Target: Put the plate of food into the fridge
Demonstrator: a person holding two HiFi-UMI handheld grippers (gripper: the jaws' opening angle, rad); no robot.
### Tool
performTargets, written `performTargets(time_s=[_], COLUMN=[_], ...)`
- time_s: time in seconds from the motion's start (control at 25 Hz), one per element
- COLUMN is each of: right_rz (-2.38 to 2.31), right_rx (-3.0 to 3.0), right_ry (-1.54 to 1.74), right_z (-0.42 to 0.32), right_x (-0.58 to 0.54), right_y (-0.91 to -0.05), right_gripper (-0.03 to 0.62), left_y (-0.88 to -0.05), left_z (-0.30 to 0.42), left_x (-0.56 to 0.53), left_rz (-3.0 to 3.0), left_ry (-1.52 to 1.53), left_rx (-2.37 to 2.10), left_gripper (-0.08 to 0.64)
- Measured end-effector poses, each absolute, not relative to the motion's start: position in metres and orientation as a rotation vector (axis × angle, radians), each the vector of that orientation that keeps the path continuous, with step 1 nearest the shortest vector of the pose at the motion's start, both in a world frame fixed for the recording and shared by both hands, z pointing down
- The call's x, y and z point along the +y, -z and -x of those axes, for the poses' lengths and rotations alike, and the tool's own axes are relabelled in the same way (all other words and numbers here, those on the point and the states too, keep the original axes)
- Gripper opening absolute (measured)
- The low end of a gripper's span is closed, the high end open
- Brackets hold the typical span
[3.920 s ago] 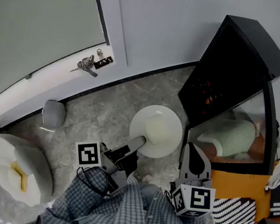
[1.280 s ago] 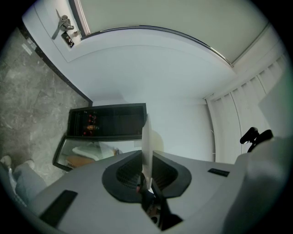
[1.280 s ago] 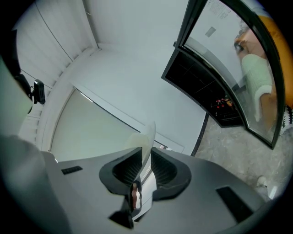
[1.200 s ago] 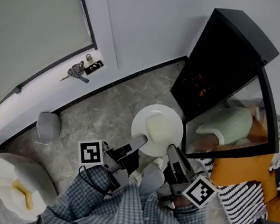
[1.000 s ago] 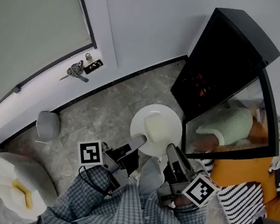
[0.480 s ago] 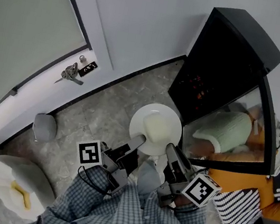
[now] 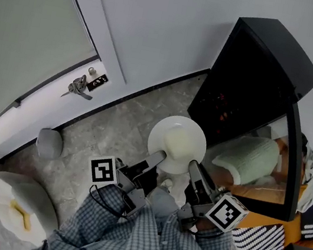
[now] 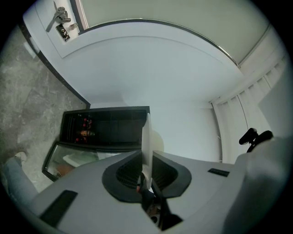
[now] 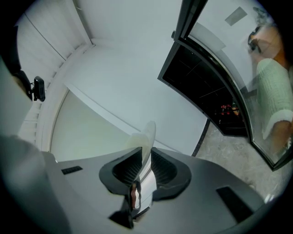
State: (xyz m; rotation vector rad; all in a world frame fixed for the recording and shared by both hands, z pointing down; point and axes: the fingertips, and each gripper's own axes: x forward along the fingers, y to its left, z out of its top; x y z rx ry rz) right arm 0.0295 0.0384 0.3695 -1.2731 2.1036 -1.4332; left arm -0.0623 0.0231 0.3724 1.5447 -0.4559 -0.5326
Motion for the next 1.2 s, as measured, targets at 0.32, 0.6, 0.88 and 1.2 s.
performTargets(time_s=[0.32, 0.6, 0.88, 1.2], right_rz=[1.257, 1.241, 1.239, 1.267], right_rx=[2.112, 2.123, 2.125, 2.092], right_ry=[1.425, 1.426, 1.421, 1.427], right_z=[-0.049, -0.068, -0.081, -0.091], right_x=[0.013, -0.009, -0.02, -0.025], right_y=[-0.366, -0.367, -0.369, -0.373], right_gripper=[0.067, 0.066, 0.067, 0.067], left_y=[-0.368, -0.37, -0.373, -0.374], left_z=[0.043, 0.024, 0.011, 0.001], left_x=[-0.002, -0.022, -0.033, -0.04], left_rz=[-1.551, -1.549, -1.556, -1.55], left_ry=[0.542, 0.551, 0.549, 0.534], left_rx=[-0.466, -0.474, -0.481, -0.458], left_gripper=[0.04, 0.04, 0.04, 0.04])
